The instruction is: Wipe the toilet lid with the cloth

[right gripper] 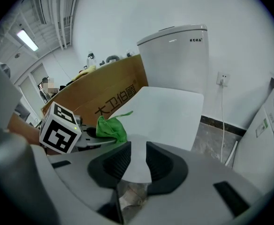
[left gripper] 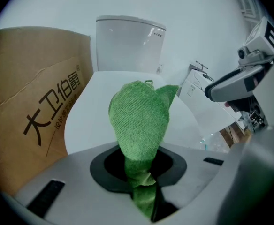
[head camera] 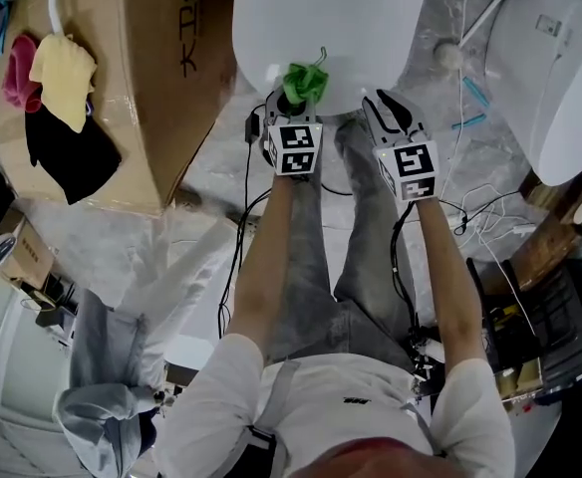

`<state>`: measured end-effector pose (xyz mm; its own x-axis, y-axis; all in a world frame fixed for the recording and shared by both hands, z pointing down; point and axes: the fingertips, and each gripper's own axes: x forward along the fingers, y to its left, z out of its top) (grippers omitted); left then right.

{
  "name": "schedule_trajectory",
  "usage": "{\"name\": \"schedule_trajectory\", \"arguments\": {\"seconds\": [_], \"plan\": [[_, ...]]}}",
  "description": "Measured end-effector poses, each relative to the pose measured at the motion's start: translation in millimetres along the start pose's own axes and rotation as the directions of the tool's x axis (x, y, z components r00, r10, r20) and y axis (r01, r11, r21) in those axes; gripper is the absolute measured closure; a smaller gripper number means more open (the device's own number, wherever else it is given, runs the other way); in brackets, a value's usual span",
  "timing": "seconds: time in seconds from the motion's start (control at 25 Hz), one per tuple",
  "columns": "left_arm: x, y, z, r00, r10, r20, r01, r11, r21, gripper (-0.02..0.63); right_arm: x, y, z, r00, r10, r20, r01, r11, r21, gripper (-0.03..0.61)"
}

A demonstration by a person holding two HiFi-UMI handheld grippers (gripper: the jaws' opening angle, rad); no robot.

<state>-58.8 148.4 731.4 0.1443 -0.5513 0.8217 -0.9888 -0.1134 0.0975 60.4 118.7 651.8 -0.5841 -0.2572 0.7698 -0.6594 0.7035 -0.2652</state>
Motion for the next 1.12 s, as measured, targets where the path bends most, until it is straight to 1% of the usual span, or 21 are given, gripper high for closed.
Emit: {"name": "schedule_trajectory", "arguments": {"seconds": [0.16, 0.28, 0.4, 0.48, 0.64, 0.8, 0.96, 1.12], "plan": [[2.8, -22.2, -1.5, 1.0, -0.018, -0.007, 0.018, 1.0, 0.005, 0.526, -12.6, -7.7, -2.6, 1.0, 0.001, 0.016, -0.001, 1.0, 0.008, 0.466], [3.6, -45.7, -1.0, 0.997, -0.074, -0.029, 0.075, 0.997, 0.006, 0.526, -24.3, -15.3, -0.6, 1.0, 0.002, 0.029, -0.003, 1.0, 0.003, 0.466], [-2.5, -78.4, 12.3, 0.989, -0.144, -0.023, 0.145, 0.989, 0.032, 0.526, -40.5, -27.3, 6.3, 0.999, -0.009, 0.045, 0.009, 1.0, 0.001, 0.466], [-12.4, -92.4, 28.9, 0.986, -0.165, 0.005, 0.164, 0.986, 0.034, 0.526, -51.6, -34.8, 16.8, 0.998, -0.017, 0.056, 0.017, 1.0, -0.012, 0.466], [-47.3, -100.6, 73.8, 0.984, -0.16, 0.079, 0.161, 0.987, -0.006, 0.526, -83.5, -45.7, 53.9, 0.995, -0.021, 0.099, 0.027, 0.998, -0.06, 0.466], [-101.6, -96.9, 133.8, 0.975, -0.137, 0.173, 0.141, 0.99, -0.011, 0.526, -132.8, -50.0, 110.0, 0.983, -0.031, 0.18, 0.051, 0.993, -0.109, 0.466], [-168.9, -94.5, 198.2, 0.957, -0.116, 0.266, 0.113, 0.993, 0.027, 0.526, -194.2, -41.9, 165.9, 0.958, -0.039, 0.286, 0.077, 0.989, -0.124, 0.466], [-232.7, -98.3, 254.3, 0.931, -0.112, 0.349, 0.088, 0.993, 0.083, 0.526, -250.4, -23.8, 203.0, 0.935, -0.031, 0.353, 0.084, 0.987, -0.135, 0.466]]}}
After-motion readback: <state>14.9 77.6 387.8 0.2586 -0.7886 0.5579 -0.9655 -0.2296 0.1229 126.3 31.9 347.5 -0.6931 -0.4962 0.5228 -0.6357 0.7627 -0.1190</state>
